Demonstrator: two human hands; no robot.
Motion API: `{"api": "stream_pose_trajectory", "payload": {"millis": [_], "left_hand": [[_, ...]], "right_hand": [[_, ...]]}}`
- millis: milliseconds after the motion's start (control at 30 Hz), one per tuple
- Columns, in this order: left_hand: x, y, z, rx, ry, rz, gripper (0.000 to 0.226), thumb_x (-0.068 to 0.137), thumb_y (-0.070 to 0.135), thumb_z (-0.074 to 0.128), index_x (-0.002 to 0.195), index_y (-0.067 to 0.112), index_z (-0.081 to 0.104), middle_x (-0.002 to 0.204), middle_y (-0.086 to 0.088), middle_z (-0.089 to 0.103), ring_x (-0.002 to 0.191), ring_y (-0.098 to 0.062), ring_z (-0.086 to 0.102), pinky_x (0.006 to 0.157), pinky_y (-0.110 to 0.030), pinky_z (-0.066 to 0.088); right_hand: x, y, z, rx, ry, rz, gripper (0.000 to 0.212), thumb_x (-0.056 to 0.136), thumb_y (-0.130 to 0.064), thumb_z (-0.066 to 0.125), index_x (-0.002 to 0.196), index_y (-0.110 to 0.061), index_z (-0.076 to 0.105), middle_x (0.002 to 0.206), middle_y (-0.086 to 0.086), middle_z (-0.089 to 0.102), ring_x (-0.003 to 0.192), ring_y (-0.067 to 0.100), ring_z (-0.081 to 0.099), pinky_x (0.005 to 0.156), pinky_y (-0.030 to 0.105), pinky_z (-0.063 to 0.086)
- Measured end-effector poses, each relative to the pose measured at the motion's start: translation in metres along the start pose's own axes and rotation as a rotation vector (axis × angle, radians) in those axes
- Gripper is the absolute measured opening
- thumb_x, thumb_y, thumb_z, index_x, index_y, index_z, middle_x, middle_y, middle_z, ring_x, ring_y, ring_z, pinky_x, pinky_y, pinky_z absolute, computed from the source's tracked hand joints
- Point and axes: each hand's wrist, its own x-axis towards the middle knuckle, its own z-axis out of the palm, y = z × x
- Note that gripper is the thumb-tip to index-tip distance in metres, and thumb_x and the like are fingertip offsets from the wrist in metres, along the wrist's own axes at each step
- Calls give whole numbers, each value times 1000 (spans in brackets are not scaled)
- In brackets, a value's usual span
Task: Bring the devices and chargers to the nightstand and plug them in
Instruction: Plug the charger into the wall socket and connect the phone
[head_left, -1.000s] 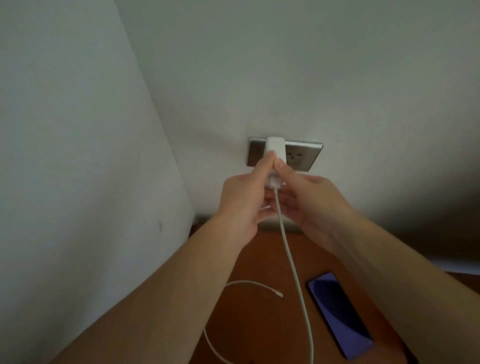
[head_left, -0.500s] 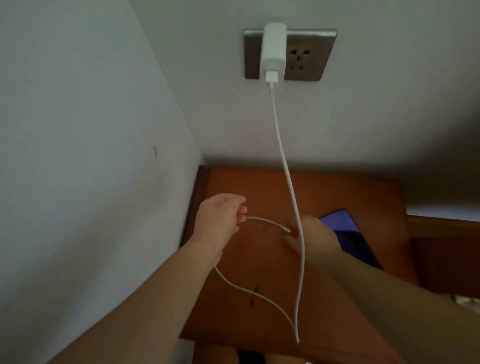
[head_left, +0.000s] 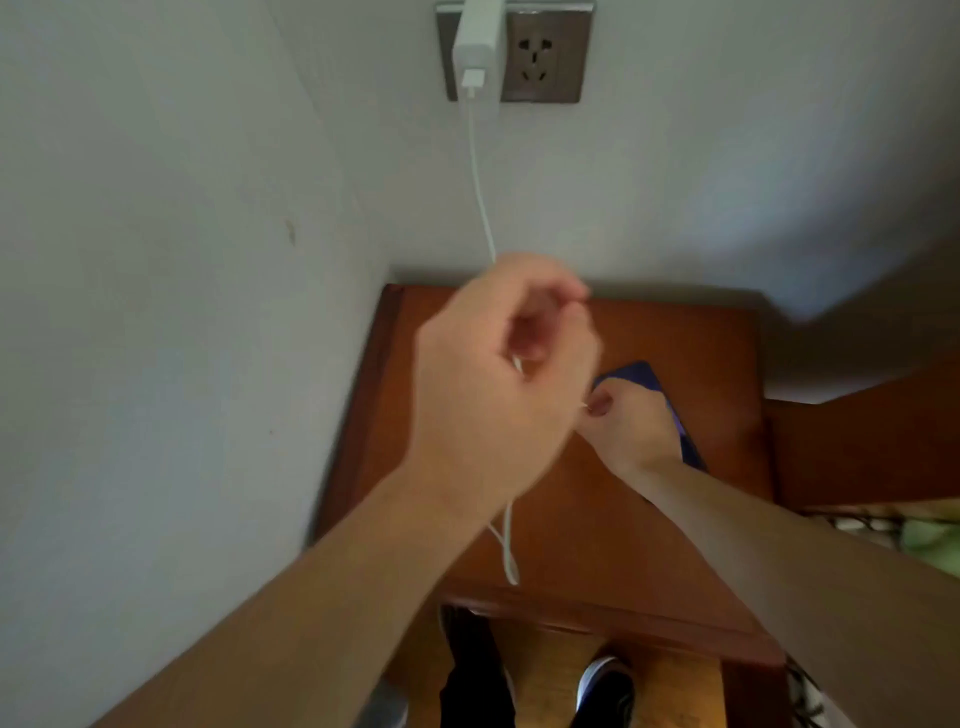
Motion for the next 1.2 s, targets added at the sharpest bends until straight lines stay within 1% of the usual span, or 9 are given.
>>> {"api": "stream_pose_trajectory", "payload": {"millis": [167, 367, 433, 500, 633, 767, 900, 1000, 1200], "left_hand": [[-20, 25, 73, -35, -372, -163, 25, 90, 2, 51, 105, 14, 67, 93, 3, 69, 84, -5, 63, 78, -25, 54], [-50, -35, 115, 414, -710, -280, 47, 91, 5, 49, 136, 16, 51, 138, -5, 55, 130, -22, 45, 110, -39, 29], [-65, -51, 119, 492, -784, -221, 29, 95, 17, 50, 122, 20, 59, 119, -4, 66, 116, -23, 56, 108, -44, 30], [-81, -59, 118, 391, -760, -210, 14, 98, 23, 49, 95, 16, 60, 81, -4, 66, 75, -24, 61, 81, -42, 45], [-108, -68, 111, 159, -620, -295, 29, 102, 26, 44, 80, 10, 55, 57, -2, 50, 47, -14, 47, 46, -34, 34], [-125, -78, 101, 74, -536, -456, 27, 103, 26, 40, 97, 9, 60, 50, 6, 38, 40, -9, 38, 42, -19, 26], [-137, -100, 91, 42, -495, -681, 23, 103, 30, 36, 107, 25, 58, 59, 5, 53, 42, -4, 43, 43, -19, 32], [-138, -109, 87, -14, -469, -764, 22, 103, 32, 34, 105, 35, 56, 62, 6, 54, 44, -2, 44, 43, -17, 35], [-134, -114, 80, -82, -455, -772, 23, 102, 36, 35, 98, 32, 58, 53, 10, 43, 45, -4, 38, 43, -19, 32]], "right_hand": [[-33, 7, -61, 271, 78, -47, 26, 79, -39, 41, 62, -29, 57, 64, -7, 60, 75, 23, 64, 63, 32, 50], [-57, 39, -103, 324, 116, -71, 5, 70, -20, 71, 69, -19, 66, 64, 0, 69, 64, 17, 68, 61, 40, 60], [-59, 43, -105, 315, 103, -80, 8, 67, -26, 69, 66, -19, 65, 62, 0, 68, 61, 14, 65, 57, 30, 54], [-58, 42, -104, 323, 101, -82, 10, 66, -29, 68, 64, -20, 63, 59, -2, 64, 55, 7, 59, 50, 15, 44], [-50, 45, -86, 407, 38, -6, 14, 74, -23, 66, 63, -15, 62, 53, -4, 56, 50, 7, 52, 45, 12, 38], [-43, 56, -59, 459, -40, 129, 37, 90, -37, 62, 77, -3, 66, 62, 2, 64, 51, 6, 61, 50, 24, 46], [-30, 79, -30, 73, 46, 199, 31, 88, -33, 65, 107, -9, 65, 108, 11, 65, 100, 27, 61, 72, 33, 47], [-23, 85, -12, -172, 18, 218, 68, 73, -55, 73, 124, -14, 54, 128, 9, 50, 121, 29, 46, 95, 45, 45], [-15, 74, 8, -328, -13, 289, 95, 59, -54, 78, 135, -15, 37, 132, 12, 42, 120, 34, 43, 93, 47, 43]]}}
